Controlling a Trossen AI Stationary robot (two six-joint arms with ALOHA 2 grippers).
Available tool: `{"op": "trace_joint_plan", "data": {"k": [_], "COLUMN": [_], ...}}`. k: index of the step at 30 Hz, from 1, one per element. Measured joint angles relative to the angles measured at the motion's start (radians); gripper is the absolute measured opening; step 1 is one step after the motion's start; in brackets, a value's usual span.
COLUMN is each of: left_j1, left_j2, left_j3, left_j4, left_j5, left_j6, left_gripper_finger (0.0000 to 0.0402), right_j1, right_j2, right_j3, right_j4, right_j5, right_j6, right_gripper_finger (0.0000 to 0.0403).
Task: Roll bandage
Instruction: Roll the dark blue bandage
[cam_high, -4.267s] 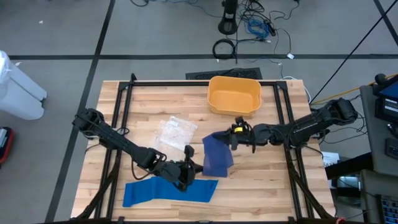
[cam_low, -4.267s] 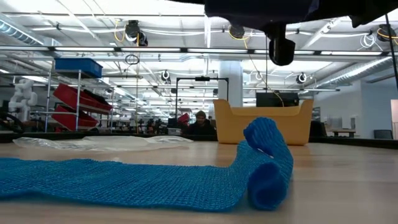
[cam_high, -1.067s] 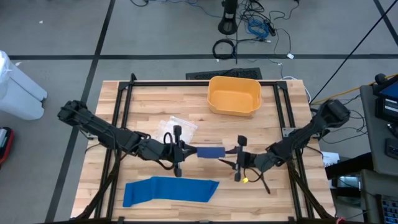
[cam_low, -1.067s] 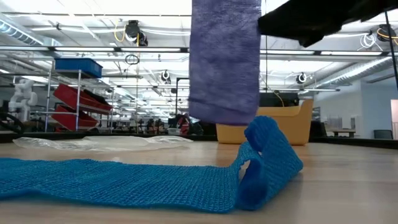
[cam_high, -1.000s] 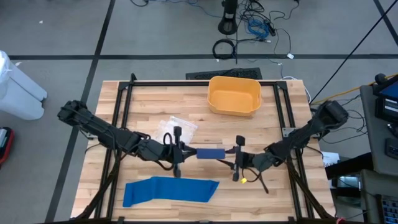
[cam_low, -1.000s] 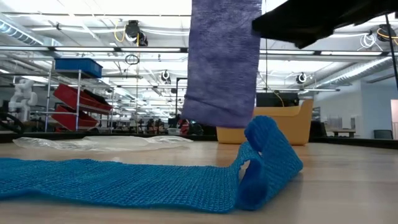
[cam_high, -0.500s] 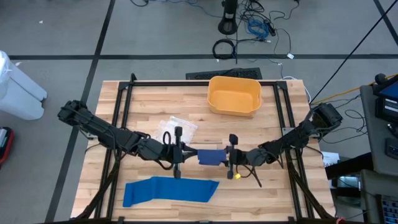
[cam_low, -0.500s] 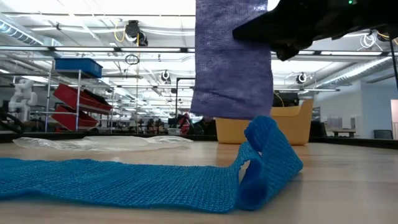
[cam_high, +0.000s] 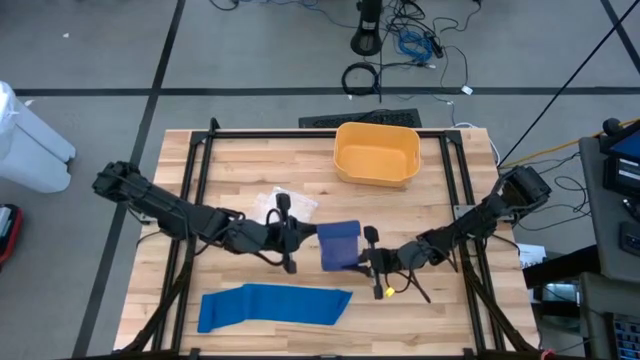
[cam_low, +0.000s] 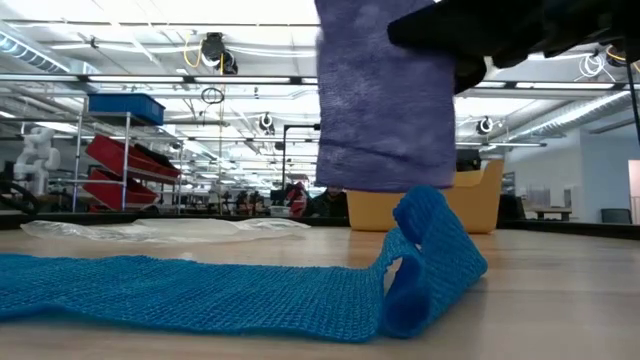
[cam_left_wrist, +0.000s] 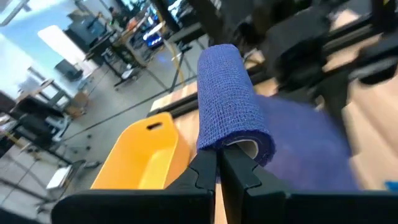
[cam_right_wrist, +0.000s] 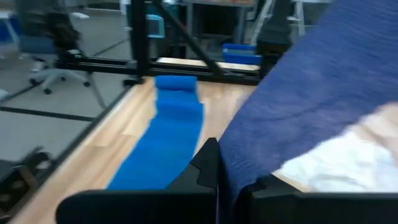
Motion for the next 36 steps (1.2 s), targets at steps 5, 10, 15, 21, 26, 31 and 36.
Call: {"op": "trace_joint_plan", "data": {"k": [5, 10, 15, 21, 26, 31, 36], "left_j1": [0.025, 0.025, 0.025, 0.025, 0.025, 0.012, -0.012], "left_j2": [0.000, 0.000, 0.007, 0.075, 0.130, 0.164, 0.166], "left_j3": [0.000, 0.000, 0.000, 0.000, 0.000, 0.000, 0.000], "left_j4": [-0.040, -0.061, -0.066, -0.070, -0.058, -0.023, -0.019], "left_j5": [0.013, 0.019, 0.018, 0.019, 0.043, 0.072, 0.072], "left_j6": [-0.006, -0.026, -0.043, -0.060, -0.063, -0.066, -0.086], "left_gripper_finger": [0.0005, 0.0005, 0.0005, 0.0005, 0.0005, 0.0005, 0.0005], "right_j1": [0.018, 0.028, 0.017, -0.015, -0.054, -0.116, -0.167], "right_j2": [0.000, 0.000, -0.033, -0.116, -0.198, -0.260, -0.267], "right_j3": [0.000, 0.000, 0.000, 0.000, 0.000, 0.000, 0.000], "right_j4": [0.068, 0.215, 0.240, 0.245, 0.220, 0.118, 0.107], "right_j5": [-0.062, -0.104, -0.105, -0.105, -0.105, -0.100, -0.094], "right_j6": [0.030, 0.029, 0.068, 0.152, 0.221, 0.307, 0.437], "right_gripper_finger": [0.0000, 0.0000, 0.0000, 0.0000, 0.0000, 0.0000, 0.0000]}}
